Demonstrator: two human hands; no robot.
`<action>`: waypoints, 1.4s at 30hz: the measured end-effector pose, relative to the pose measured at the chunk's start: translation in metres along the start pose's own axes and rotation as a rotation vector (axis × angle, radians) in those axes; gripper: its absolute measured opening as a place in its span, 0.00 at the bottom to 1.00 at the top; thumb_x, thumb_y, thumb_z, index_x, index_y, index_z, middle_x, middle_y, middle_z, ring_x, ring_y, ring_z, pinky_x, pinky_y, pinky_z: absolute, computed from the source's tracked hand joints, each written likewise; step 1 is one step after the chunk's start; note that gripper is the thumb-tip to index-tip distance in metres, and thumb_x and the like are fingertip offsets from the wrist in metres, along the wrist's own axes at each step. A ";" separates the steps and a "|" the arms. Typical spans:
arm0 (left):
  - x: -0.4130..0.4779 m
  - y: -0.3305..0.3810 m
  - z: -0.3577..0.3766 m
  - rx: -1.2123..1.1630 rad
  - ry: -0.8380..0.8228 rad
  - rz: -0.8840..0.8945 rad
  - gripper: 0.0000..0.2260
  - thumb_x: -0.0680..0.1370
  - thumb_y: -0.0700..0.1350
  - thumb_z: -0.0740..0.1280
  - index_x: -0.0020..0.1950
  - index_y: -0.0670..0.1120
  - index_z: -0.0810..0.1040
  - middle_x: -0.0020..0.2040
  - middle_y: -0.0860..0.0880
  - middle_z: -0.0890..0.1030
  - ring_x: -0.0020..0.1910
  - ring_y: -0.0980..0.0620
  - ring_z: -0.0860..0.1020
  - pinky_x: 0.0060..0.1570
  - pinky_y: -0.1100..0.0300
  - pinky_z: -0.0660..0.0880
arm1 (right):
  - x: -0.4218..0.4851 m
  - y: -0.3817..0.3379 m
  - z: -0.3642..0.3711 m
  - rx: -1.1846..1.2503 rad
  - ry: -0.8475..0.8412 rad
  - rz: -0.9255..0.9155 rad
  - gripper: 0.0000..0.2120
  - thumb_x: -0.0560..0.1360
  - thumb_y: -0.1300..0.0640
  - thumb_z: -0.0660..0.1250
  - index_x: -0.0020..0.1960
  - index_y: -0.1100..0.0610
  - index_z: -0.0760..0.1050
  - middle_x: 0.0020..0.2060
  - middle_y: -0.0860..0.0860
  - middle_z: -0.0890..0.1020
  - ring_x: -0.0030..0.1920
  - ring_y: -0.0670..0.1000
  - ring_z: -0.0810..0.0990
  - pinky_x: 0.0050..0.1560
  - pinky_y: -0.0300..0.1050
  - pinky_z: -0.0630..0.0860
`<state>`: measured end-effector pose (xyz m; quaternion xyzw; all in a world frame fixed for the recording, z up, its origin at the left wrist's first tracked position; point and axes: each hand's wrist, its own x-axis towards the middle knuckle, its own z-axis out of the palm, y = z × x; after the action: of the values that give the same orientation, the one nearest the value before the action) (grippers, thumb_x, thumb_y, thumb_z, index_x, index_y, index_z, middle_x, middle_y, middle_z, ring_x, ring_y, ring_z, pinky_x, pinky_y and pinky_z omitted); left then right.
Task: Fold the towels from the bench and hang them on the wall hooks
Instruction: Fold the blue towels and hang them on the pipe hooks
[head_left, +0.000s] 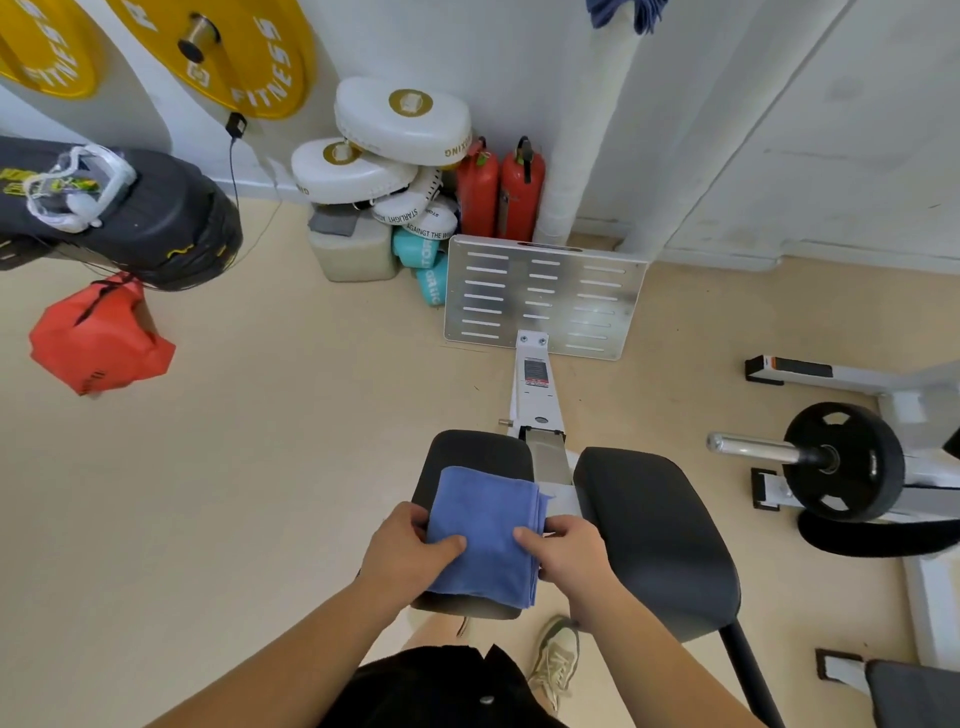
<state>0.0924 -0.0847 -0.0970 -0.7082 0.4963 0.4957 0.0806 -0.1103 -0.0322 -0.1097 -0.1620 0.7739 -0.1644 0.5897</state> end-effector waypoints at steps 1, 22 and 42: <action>0.001 0.002 0.002 -0.030 -0.003 -0.019 0.23 0.73 0.58 0.75 0.61 0.50 0.72 0.54 0.52 0.79 0.51 0.50 0.80 0.53 0.58 0.78 | 0.000 0.000 0.001 0.003 0.002 -0.004 0.17 0.73 0.49 0.77 0.57 0.55 0.78 0.51 0.51 0.83 0.50 0.52 0.84 0.55 0.54 0.85; 0.006 0.007 -0.008 0.667 0.328 0.853 0.18 0.65 0.46 0.76 0.53 0.52 0.78 0.44 0.51 0.75 0.39 0.49 0.75 0.36 0.57 0.74 | 0.015 -0.024 -0.001 -1.172 0.302 -1.075 0.20 0.60 0.56 0.82 0.49 0.53 0.79 0.49 0.52 0.82 0.52 0.56 0.81 0.57 0.53 0.81; 0.004 -0.015 -0.008 0.474 0.167 0.499 0.24 0.76 0.62 0.68 0.69 0.55 0.72 0.64 0.56 0.74 0.61 0.53 0.75 0.60 0.59 0.75 | -0.017 -0.008 -0.003 -0.937 -0.009 -0.610 0.17 0.82 0.43 0.59 0.66 0.46 0.78 0.69 0.42 0.70 0.62 0.45 0.74 0.62 0.41 0.75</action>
<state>0.1095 -0.0848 -0.1021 -0.5647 0.7602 0.3117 0.0782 -0.1086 -0.0310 -0.0906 -0.6240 0.6799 0.0345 0.3837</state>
